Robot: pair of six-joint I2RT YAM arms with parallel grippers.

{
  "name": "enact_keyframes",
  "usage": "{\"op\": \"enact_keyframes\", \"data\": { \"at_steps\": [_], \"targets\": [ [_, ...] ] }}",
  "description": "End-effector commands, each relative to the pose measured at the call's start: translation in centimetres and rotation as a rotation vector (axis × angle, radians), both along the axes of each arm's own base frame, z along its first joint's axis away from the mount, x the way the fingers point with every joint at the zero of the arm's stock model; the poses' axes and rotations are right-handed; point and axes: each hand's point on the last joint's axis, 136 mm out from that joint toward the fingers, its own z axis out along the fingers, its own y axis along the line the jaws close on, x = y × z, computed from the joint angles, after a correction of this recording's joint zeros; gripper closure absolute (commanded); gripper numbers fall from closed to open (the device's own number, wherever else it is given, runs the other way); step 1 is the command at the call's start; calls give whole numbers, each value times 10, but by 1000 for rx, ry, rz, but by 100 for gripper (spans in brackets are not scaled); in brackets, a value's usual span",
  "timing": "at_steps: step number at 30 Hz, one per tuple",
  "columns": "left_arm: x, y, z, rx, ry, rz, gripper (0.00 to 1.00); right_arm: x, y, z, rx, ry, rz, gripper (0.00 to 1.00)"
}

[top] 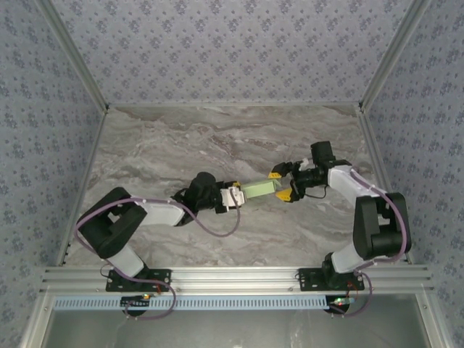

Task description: Fold the paper box

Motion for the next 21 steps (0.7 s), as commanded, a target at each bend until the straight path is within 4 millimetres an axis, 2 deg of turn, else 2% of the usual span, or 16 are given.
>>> {"op": "enact_keyframes", "data": {
  "at_steps": [1, 3, 5, 8, 9, 13, 16, 18, 21],
  "targets": [
    [-23, 2, 0, -7, 228, -92, 61, -5, -11, 14, -39, -89, 5, 23],
    [-25, 5, 0, 6, 295, -109, 60, -3, -18, 22, -78, -170, 18, 23],
    [-29, 11, 1, 10, 381, -141, 61, -5, -26, 28, -175, -298, 104, 33],
    [-29, 23, 7, -9, 474, -182, 66, -5, -43, 29, -492, -505, 304, 32],
    [-28, 26, 9, -14, 489, -192, 66, -3, -44, 31, -551, -579, 351, 32],
    [-25, 30, 7, -5, 498, -197, 63, 4, -23, 50, -557, -888, 443, 38],
    [-21, 29, 5, 4, 500, -190, 61, 0, -10, 56, -616, -1089, 574, 39],
    [-19, 27, 4, 2, 499, -192, 61, -1, -3, 58, -643, -1144, 629, 39],
    [-16, 26, 3, 2, 493, -193, 61, 6, 1, 57, -662, -1114, 644, 44]
  ]
}}
